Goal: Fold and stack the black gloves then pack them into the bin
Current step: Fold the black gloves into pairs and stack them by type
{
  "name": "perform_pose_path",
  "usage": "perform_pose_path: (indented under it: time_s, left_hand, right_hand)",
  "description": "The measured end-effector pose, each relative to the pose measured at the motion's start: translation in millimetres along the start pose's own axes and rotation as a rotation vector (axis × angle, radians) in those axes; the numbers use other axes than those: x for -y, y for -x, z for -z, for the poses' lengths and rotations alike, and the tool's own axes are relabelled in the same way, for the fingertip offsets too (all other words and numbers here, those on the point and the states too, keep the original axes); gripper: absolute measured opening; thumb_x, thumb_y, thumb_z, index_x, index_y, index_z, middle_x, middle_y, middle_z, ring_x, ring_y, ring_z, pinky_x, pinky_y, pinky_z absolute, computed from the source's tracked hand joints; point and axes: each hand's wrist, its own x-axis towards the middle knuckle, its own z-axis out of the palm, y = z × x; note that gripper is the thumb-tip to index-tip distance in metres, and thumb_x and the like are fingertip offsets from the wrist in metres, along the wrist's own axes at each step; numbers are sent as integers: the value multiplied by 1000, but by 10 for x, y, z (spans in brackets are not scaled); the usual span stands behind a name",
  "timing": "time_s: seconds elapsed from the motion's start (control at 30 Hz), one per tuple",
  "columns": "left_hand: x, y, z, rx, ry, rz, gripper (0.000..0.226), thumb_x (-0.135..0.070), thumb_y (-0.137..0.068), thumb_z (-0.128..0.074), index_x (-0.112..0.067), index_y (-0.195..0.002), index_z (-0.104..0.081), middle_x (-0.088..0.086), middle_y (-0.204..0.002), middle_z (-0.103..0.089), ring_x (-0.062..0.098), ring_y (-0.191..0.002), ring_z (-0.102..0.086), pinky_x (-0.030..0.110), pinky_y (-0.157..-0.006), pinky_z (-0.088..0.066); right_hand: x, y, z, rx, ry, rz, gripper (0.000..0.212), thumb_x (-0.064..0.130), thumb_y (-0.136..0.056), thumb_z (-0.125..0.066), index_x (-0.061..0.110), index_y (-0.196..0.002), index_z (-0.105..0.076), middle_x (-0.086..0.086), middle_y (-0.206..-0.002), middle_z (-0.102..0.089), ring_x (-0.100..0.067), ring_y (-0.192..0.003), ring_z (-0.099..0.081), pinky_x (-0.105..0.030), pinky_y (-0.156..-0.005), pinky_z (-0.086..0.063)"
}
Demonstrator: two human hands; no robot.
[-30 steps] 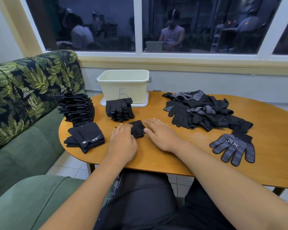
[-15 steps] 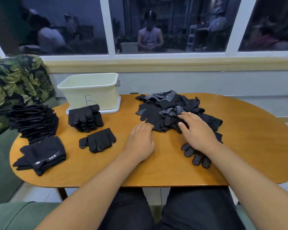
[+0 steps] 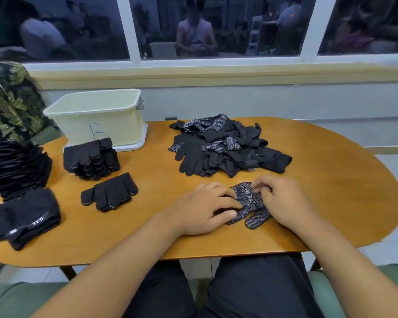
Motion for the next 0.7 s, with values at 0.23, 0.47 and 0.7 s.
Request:
perform_pose_path:
  time_s: [0.23, 0.47, 0.7]
  left_hand:
    - [160, 455, 165, -223, -5, 268, 23, -46, -111, -45, -32, -110, -64, -21, -114, -59, 4, -111, -51, 37, -101, -42]
    - [170, 473, 100, -182, -103, 372, 20, -35, -107, -52, -37, -122, -65, -23, -121, -61, 6, -115, -53, 39, -105, -44]
    - [-238, 153, 77, -304, -21, 506, 30, -27, -109, -50, -25, -136, -63, -9, -137, -62, 14, -130, -50, 34, -112, -38]
  right_hand:
    - [226, 56, -106, 94, -77, 224, 37, 2, -96, -59, 32, -109, -77, 24, -109, -70, 1, -103, -62, -32, -95, -54]
    - [299, 249, -196, 146, -123, 360, 15, 40, -103, -64, 40, -111, -76, 26, -106, -70, -3, -101, -64, -25, -86, -52]
    - [268, 220, -221, 69, -306, 165, 22, 23, -105, -65, 40, -108, -78, 20, -88, -76, -9, -82, -71, -37, -78, -58]
